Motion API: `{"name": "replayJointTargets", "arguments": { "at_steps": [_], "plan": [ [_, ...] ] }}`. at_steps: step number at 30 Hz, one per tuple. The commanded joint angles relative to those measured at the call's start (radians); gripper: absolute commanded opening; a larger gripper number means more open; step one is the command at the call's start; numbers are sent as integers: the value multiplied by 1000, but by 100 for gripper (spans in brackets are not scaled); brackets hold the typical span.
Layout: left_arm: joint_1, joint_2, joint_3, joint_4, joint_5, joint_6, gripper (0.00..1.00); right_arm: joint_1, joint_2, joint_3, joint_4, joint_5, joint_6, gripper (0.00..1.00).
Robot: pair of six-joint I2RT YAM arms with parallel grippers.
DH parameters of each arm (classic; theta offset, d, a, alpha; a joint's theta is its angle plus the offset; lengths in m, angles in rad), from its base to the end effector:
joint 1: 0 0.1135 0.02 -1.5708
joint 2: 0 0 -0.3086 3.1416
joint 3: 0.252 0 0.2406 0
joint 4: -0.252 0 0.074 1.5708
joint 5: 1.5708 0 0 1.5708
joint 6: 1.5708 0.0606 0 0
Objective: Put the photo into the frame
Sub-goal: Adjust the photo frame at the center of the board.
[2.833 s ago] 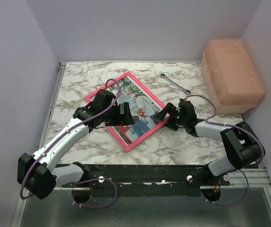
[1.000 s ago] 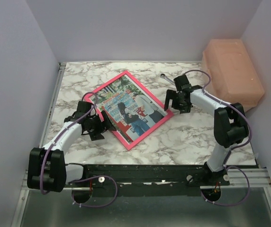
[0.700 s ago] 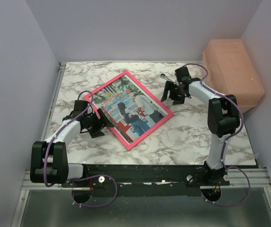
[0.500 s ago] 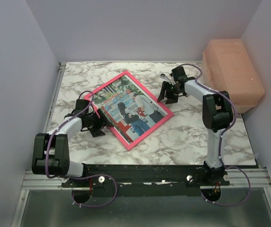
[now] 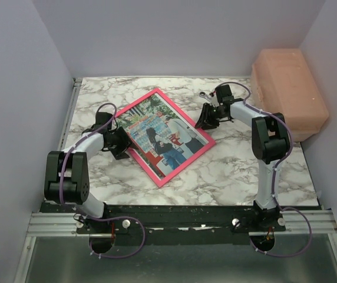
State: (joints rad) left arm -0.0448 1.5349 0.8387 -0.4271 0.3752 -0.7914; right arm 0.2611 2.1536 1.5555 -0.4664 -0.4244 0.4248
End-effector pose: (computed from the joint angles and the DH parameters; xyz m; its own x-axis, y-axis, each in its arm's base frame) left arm 0.2813 -0.0348 0.2010 -0.7753 -0.6277 -0.0691 -0.5000 0.6770 -0.5400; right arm 0.4562 0.1477 0.1765 -0.9463 0.1359 -0.2934 -0.0419 0.8482 0.5280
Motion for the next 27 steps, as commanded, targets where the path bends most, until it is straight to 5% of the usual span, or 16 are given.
{"name": "replayJointTargets", "arguments": {
  "at_steps": [1,10,27],
  "plan": [
    [-10,56,72,-97,-47,21,56,10,-5,-80,-17,-47,-12,40],
    [-87,145,201,-226,-106,60,57,10,-63,-206,8,-43,-1,39],
    [-230,210,273,-213,-68,34,57,10,-275,-498,5,-55,25,38]
  ]
}}
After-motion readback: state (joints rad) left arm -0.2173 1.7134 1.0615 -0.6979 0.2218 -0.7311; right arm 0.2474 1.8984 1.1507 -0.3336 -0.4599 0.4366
